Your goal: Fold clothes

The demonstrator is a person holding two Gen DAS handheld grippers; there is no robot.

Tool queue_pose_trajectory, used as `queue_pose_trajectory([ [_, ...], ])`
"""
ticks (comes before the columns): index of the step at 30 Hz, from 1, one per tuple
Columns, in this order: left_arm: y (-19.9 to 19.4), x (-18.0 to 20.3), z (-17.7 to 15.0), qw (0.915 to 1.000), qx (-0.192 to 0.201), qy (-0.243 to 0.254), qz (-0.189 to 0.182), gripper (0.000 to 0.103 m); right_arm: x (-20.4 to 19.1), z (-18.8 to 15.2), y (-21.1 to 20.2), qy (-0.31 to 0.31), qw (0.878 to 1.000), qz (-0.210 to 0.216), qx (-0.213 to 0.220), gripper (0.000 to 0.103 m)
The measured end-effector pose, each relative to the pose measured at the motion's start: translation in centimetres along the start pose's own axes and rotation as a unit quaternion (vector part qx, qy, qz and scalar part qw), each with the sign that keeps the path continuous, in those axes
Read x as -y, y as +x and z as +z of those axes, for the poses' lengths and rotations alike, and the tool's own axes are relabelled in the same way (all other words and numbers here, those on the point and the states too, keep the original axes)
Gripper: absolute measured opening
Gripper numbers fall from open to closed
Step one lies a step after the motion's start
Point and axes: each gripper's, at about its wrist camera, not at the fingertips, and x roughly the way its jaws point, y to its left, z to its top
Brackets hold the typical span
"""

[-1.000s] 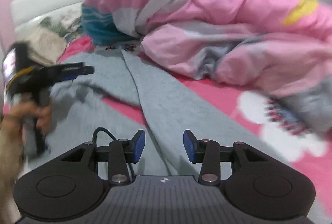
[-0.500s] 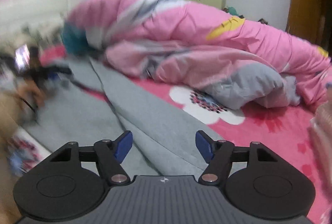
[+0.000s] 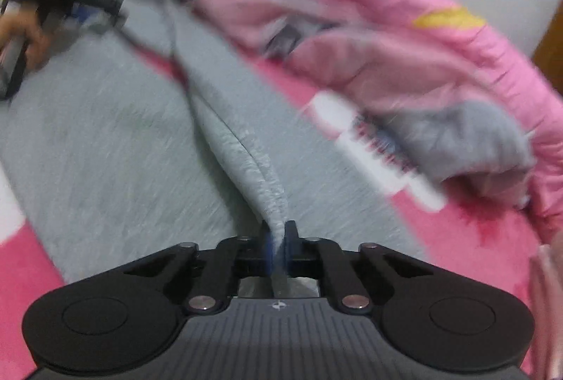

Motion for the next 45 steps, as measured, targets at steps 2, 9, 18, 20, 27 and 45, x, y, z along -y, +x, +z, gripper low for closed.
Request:
queue_pose_trajectory([
  [2, 0.0, 0.0, 0.0, 1.0000, 0.000, 0.000, 0.001, 0.057, 2.0, 1.4, -0.8, 0.011, 0.999, -0.023, 0.025, 0.005],
  [9, 0.2, 0.0, 0.1, 1.0000, -0.001, -0.001, 0.003, 0.057, 11.0, 6.6, 4.2, 0.090, 0.991, -0.084, 0.047, 0.005],
  [18, 0.6, -0.1, 0.1, 1.0000, -0.007, -0.002, 0.003, 0.057, 16.7, 6.7, 19.8, 0.176, 0.979, -0.092, -0.053, 0.012],
  [20, 0.7, -0.2, 0.1, 1.0000, -0.009, -0.002, 0.003, 0.057, 16.1, 6.7, 19.4, 0.150, 0.982, -0.099, -0.051, 0.013],
  [27, 0.4, -0.2, 0.2, 1.0000, -0.003, -0.001, 0.003, 0.057, 14.3, 6.6, 11.0, 0.134, 0.987, -0.084, 0.018, 0.044],
  [45, 0.2, -0.3, 0.2, 0.9999, -0.005, -0.011, 0.003, 0.057, 0.7, 23.6, 29.3, 0.250, 0.946, 0.199, -0.055, 0.043],
])
